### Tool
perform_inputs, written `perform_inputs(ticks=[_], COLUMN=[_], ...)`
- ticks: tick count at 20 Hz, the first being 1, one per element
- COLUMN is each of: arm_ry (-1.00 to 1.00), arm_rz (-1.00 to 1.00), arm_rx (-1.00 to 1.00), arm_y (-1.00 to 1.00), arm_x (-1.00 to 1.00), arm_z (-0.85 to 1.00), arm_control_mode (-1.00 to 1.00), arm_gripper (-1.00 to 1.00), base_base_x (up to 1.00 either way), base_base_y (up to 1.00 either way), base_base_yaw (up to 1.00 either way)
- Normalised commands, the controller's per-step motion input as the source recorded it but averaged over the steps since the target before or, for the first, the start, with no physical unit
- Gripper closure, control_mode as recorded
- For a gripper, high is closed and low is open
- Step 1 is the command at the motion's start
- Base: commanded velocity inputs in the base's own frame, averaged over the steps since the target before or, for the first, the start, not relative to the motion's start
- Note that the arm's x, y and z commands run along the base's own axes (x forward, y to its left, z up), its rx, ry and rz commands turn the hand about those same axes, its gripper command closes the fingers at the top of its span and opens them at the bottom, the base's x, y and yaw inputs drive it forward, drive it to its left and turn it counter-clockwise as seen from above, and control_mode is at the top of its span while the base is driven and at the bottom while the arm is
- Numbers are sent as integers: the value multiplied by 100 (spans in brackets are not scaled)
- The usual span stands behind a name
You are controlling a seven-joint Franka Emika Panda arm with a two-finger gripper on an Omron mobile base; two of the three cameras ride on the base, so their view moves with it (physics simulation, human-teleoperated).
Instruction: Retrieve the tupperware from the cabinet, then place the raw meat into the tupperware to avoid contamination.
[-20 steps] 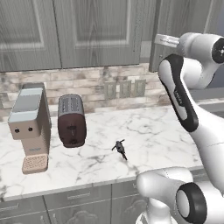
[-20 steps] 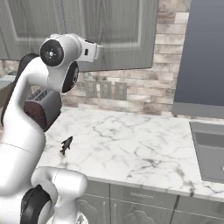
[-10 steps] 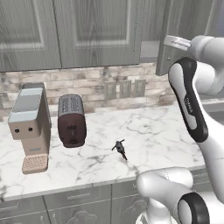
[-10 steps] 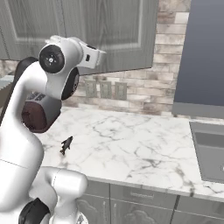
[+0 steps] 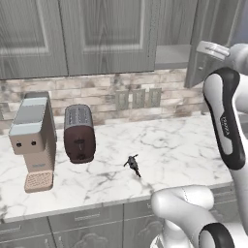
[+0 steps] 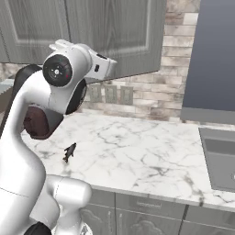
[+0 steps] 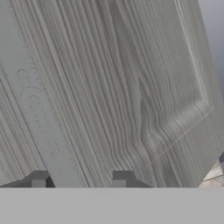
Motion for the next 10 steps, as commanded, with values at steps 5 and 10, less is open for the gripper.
perform_inputs(ticks=[5, 10], arm_ry=[0, 0], arm_rz=[0, 0], arm_rx=[4, 0], arm_y=[-52, 0], arm_x=[-27, 0], arm_z=[0, 0], arm_control_mode=[-100, -100], arm_gripper=[-100, -100], base_base_x=[0, 0], base_base_y=[0, 0], base_base_yaw=[0, 0])
